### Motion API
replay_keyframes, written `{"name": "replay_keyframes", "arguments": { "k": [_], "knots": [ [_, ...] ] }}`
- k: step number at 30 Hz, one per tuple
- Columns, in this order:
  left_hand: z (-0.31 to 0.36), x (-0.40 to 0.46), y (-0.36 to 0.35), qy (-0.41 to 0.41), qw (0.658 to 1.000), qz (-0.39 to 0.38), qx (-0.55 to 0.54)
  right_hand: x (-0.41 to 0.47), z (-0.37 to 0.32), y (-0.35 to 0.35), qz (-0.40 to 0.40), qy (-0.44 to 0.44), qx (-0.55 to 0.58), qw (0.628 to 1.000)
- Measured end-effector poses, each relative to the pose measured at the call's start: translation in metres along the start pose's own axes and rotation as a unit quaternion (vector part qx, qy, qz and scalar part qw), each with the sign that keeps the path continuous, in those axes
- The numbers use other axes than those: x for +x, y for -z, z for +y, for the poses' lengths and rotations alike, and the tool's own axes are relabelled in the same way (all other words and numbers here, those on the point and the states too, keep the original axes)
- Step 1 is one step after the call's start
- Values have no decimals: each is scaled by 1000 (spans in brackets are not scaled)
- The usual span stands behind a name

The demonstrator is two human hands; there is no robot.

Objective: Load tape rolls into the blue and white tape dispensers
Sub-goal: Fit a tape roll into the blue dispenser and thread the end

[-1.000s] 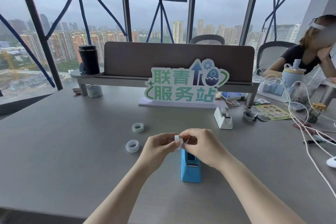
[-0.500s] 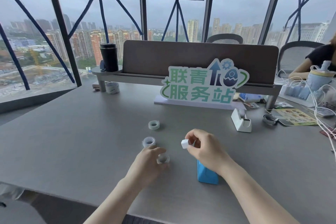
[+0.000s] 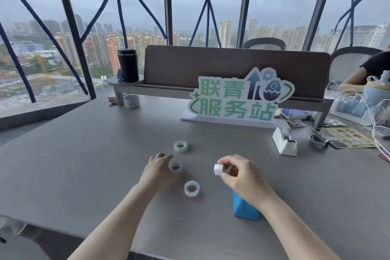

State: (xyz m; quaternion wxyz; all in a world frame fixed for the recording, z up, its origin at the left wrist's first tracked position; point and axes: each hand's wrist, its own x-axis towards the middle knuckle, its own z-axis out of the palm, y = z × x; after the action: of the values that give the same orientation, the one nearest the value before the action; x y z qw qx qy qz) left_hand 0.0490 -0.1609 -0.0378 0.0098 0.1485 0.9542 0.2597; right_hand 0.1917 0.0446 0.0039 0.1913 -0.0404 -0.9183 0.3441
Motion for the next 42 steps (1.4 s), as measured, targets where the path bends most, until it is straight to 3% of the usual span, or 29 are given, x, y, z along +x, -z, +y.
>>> {"name": "replay_keyframes", "arguments": {
  "k": [4, 7, 11, 15, 23, 33, 42],
  "knots": [
    [1, 6, -1, -10, 1000, 10, -21, 0, 3, 2, 5, -8, 15, 1000],
    [18, -4, 2, -3, 986, 17, -165, -1, 5, 3, 25, -29, 38, 999],
    [63, -28, 10, -24, 908, -51, -415, -1, 6, 9, 61, -43, 70, 995],
    [92, -44, 1, -16, 855, -123, -504, -2, 6, 20, 86, -39, 79, 992],
    [121, -59, -9, -63, 839, -163, -516, -13, 20, 44, 87, -53, 92, 991],
    [137, -62, -11, -126, 846, -189, -483, -18, 23, 65, 64, -32, 156, 985],
    [146, -58, -23, -133, 837, -177, -501, -21, 38, 62, 83, -34, 195, 977]
  ]
}}
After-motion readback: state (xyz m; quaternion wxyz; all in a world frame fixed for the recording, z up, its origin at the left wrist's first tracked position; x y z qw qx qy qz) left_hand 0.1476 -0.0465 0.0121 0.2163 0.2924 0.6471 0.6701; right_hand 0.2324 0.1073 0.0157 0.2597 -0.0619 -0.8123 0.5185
